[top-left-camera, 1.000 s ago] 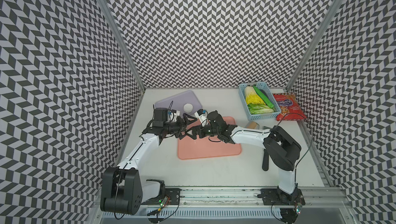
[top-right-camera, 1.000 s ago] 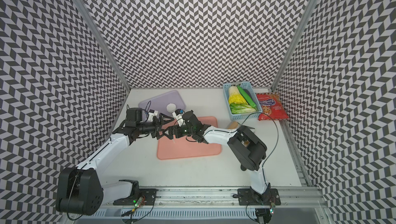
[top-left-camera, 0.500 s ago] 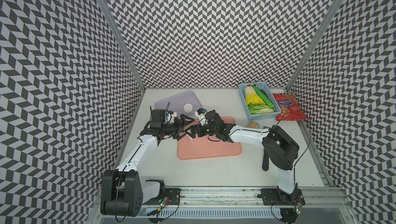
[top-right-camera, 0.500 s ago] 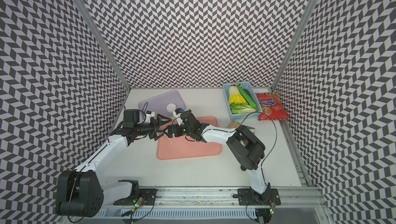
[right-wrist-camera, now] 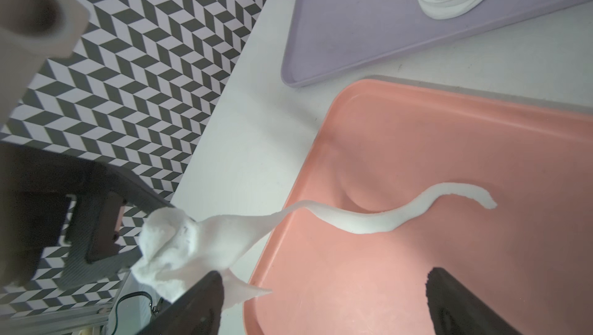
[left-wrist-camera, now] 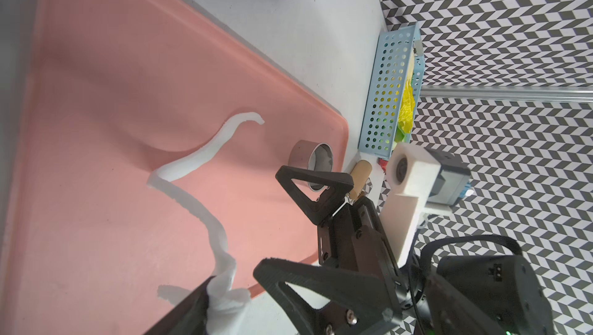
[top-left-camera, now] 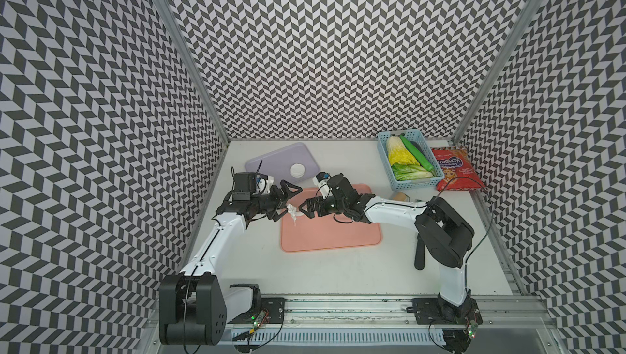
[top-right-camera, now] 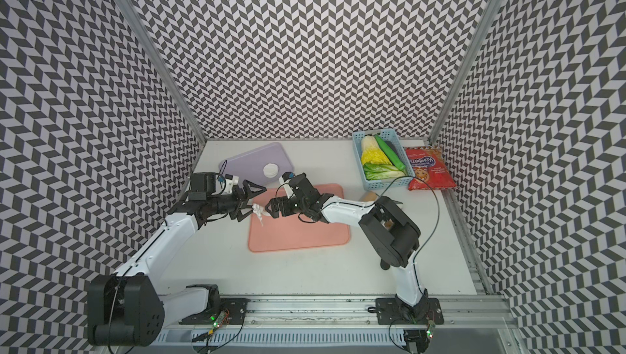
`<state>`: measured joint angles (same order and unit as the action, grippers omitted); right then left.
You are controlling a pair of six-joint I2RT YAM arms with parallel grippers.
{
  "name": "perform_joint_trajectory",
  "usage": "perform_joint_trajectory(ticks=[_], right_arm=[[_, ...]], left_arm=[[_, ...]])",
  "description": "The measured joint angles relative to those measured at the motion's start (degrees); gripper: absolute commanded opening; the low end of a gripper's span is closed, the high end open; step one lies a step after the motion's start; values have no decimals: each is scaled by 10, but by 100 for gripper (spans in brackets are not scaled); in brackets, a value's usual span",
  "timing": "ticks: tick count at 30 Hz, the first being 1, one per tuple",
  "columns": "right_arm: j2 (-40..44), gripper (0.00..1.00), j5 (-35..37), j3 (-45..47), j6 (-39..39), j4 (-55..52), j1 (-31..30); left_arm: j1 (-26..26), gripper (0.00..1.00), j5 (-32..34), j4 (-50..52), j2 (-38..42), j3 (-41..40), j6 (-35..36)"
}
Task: Roll out the dumpling wrappers from the dough
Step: Place the dumpling wrapper on the work surface.
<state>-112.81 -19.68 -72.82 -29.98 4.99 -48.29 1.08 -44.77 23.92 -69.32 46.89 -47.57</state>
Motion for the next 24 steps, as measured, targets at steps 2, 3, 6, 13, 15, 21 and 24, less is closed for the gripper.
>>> perform_joint_trajectory(ticks=[2, 3, 6, 13, 15, 21, 24], right_arm=[[0, 100, -16, 0, 2, 11, -3], [0, 100, -22, 0, 3, 17, -6], [1, 100, -43, 0, 8, 33, -14], [2, 100, -77, -19, 21, 43, -22], [1, 100, -78, -28, 22, 43, -22], [-18, 100, -68, -68, 26, 32, -22], [-30, 100, -56, -69, 28, 17, -21]], left_arm=[[0, 100, 1, 0, 0, 1, 2], [0, 100, 1, 1, -1, 1, 2], [-1, 100, 1, 1, -3, 1, 2], [-1, 100, -1, -1, -11, 1, 1], [-1, 100, -1, -2, -13, 1, 0], [-1, 100, -10, -8, -15, 1, -5], [-1, 100, -16, -12, -15, 1, -9]])
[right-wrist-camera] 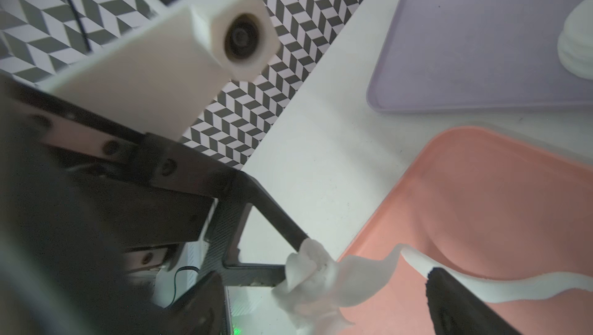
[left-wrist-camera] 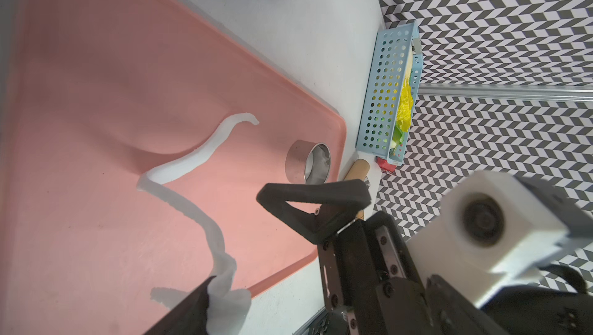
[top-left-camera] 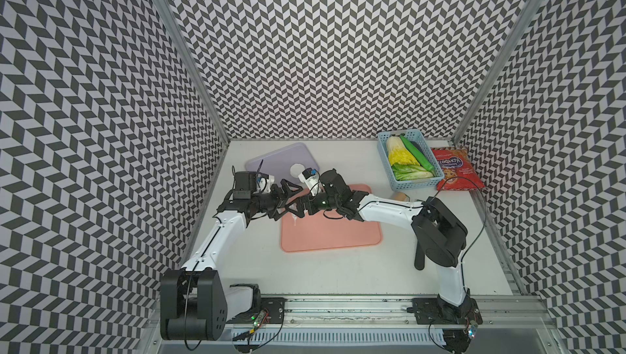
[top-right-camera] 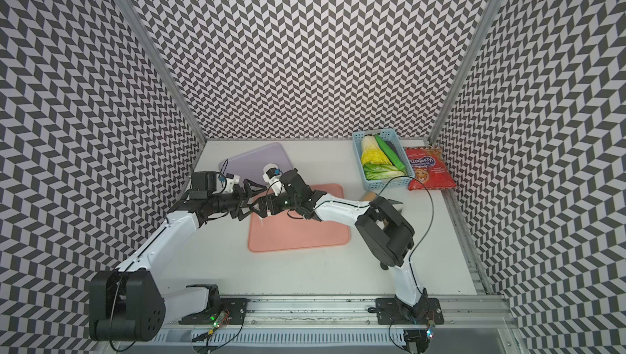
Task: Roll out the dumpling wrappers from the dough
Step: Place the dumpling wrapper on the work surface.
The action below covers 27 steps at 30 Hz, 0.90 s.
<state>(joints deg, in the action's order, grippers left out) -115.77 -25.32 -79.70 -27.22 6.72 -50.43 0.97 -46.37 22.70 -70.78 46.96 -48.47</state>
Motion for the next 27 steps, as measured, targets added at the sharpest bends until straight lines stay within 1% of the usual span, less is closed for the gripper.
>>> perform_joint_trajectory(ticks=[8, 17, 22, 27], right_arm=[[-14, 100, 21, 3, 3, -38, 8], [-5, 100, 40, 47, 11, -57, 23], [47, 100, 40, 58, 25, -66, 24], [150, 100, 67, 86, 43, -75, 31]], left_arm=[[-3, 100, -2, -7, -1, 0, -5], [-3, 100, -2, -6, 0, 0, -1], [-7, 100, 33, 22, 0, 12, 28], [-8, 100, 81, 30, 12, 38, 59]])
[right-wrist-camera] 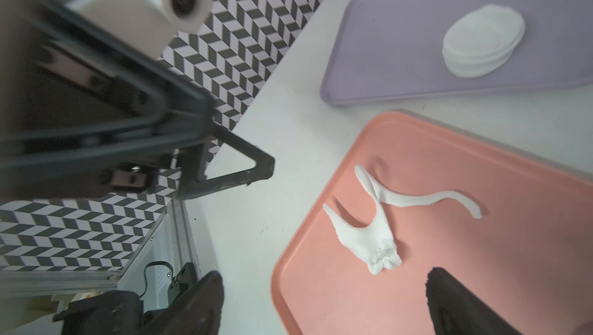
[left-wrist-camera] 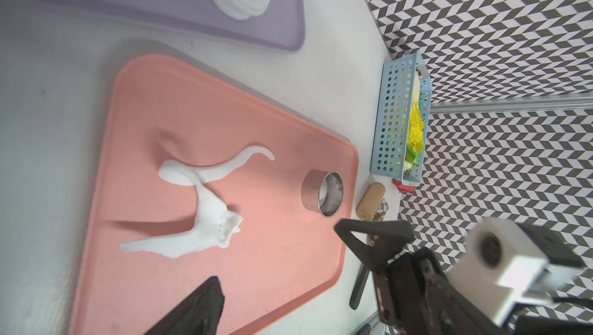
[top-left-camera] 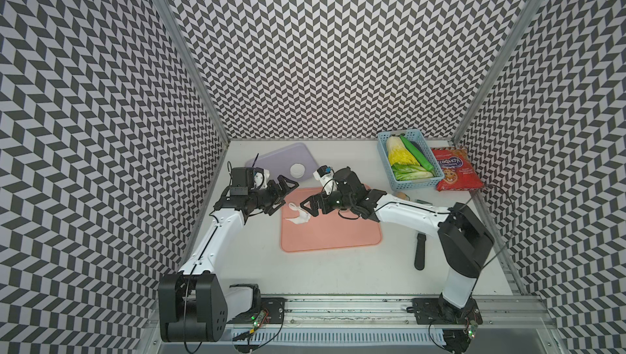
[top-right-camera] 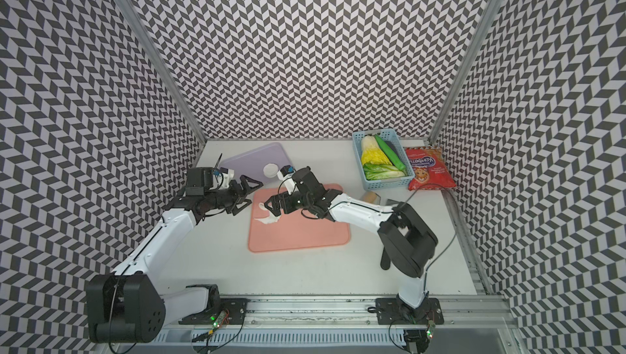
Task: Roll out the dumpling wrappers from the dough
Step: Place the dumpling wrapper on the work surface.
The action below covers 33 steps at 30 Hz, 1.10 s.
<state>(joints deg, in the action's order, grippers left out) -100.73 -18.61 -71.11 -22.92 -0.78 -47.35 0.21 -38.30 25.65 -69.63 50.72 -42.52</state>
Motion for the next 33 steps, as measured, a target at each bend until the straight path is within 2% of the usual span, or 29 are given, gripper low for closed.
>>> perform_joint_trajectory(ticks=[3, 4, 6, 7, 10, 12, 16, 17, 20, 25, 28, 33], right_arm=[[73, 100, 7, 54, -31, 12, 28], [90, 100, -14, 73, -46, 24, 49], [97, 82, -75, 98, -73, 43, 112], [90, 78, -91, 103, -83, 46, 135], [65, 75, -97, 115, -89, 21, 188], [55, 74, -72, 113, -77, -22, 185], [21, 60, -14, 65, -48, -104, 170], [9, 53, 0, 52, -40, -118, 168], [-16, 48, 30, 32, -30, -148, 167], [-47, 42, 65, 17, -25, -185, 168], [-63, 33, 75, 0, -21, -200, 168], [-92, 32, 83, -28, -16, -217, 165]], left_arm=[[0, 100, 16, -3, 9, 0, 11], [0, 100, 21, -6, 9, 0, 14], [0, 95, 32, -14, 9, 0, 19], [1, 93, 37, -17, 9, 0, 21], [11, 88, 60, -30, 8, 1, 30], [33, 88, 92, -32, 3, 12, 42], [96, 88, 152, -41, -22, 42, 62], [111, 88, 166, -43, -31, 48, 67], [146, 88, 200, -46, -61, 57, 75], [162, 88, 228, -44, -89, 56, 83], [165, 88, 237, -46, -90, 56, 84], [167, 89, 242, -46, -90, 56, 84]])
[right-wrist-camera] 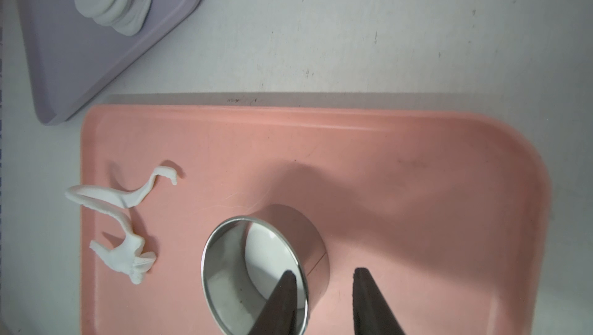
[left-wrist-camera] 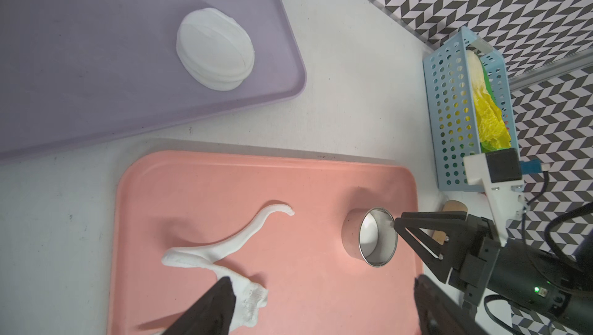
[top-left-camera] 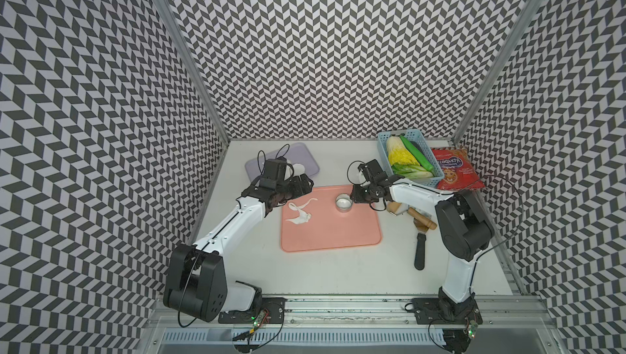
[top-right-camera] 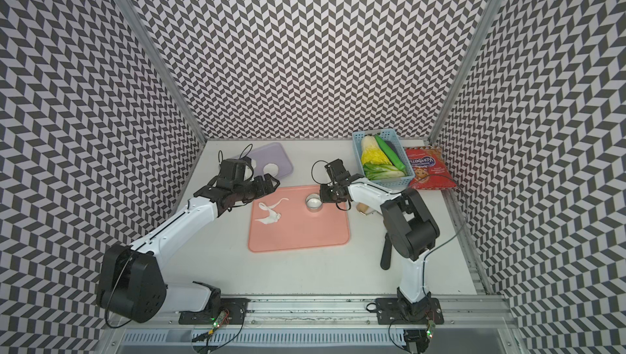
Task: Roll out the dumpling wrappers from the dough
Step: Place the dumpling wrapper on the work surface, then place the dumpling wrapper at the center of the board.
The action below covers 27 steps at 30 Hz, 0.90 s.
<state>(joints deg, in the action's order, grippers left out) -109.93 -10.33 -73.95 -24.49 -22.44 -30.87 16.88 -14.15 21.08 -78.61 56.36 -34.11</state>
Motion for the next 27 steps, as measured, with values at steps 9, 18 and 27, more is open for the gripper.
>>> perform_joint_trajectory(ticks=[9, 18, 27], right_arm=[[-29, 21, 16, -24, 6, -28, -15], [-34, 4, 30, -45, 12, -61, -18], [-8, 2, 28, -55, 38, -116, -23]], left_arm=[[0, 89, 0, 0, -8, 0, 0], [0, 90, 0, 0, -14, 0, 2], [0, 88, -1, 0, -24, 0, 8]])
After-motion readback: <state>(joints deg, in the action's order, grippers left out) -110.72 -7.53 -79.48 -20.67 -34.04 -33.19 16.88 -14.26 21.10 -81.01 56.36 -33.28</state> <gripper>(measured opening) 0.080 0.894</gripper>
